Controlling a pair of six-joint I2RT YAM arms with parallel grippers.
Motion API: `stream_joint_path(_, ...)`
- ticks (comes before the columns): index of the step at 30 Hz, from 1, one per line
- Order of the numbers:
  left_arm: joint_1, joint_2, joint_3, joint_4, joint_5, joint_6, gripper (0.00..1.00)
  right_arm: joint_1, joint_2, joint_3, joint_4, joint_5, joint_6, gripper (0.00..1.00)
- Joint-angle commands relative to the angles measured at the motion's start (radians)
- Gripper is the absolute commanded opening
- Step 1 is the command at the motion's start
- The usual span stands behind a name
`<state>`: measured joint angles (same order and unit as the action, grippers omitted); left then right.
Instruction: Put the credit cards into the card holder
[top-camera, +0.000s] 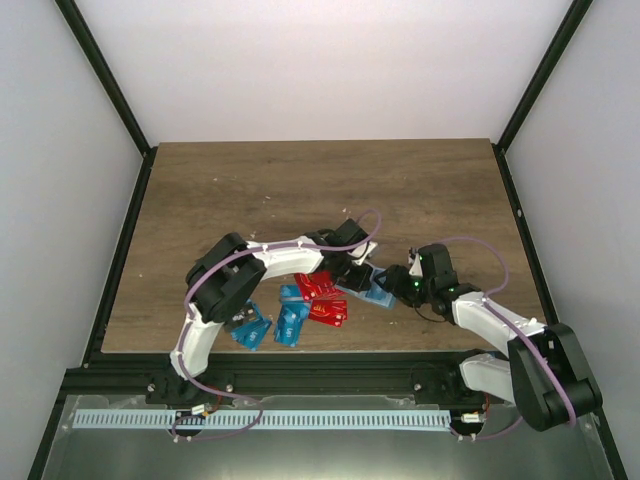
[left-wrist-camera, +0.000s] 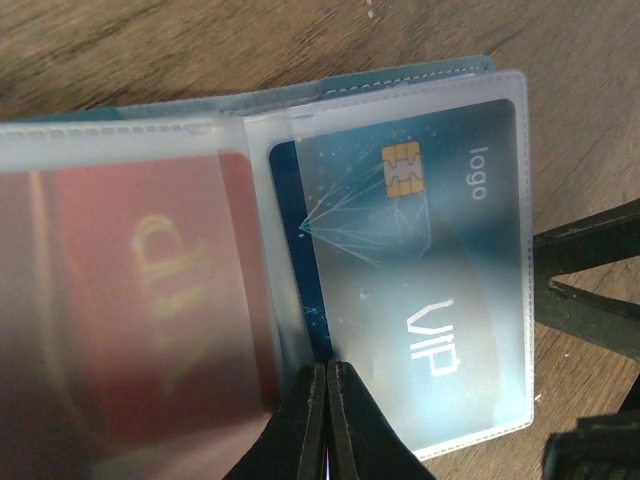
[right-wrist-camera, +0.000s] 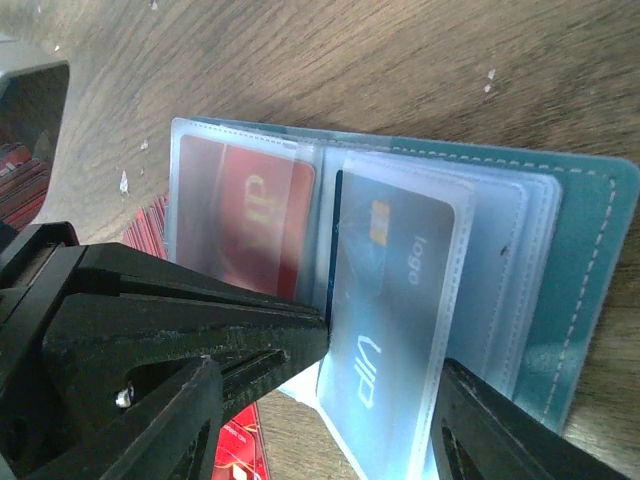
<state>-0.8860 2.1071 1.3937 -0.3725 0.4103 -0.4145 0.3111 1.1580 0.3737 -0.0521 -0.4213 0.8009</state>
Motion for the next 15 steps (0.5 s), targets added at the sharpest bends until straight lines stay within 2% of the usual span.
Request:
stream_joint_path(1, -0.025, 0.057, 0.011, -0.037, -0.023, 0.004, 0.04, 0.003, -0.024, 0.042, -0.026, -0.007, -0.017, 0.58)
stream_joint_path(15, -0.062, 0.062, 0.072, -0.015, 0.074, -0.043, 0.04, 0.004, -0.085, 0.059, -0.149, 0.084, -0.037, 0.58)
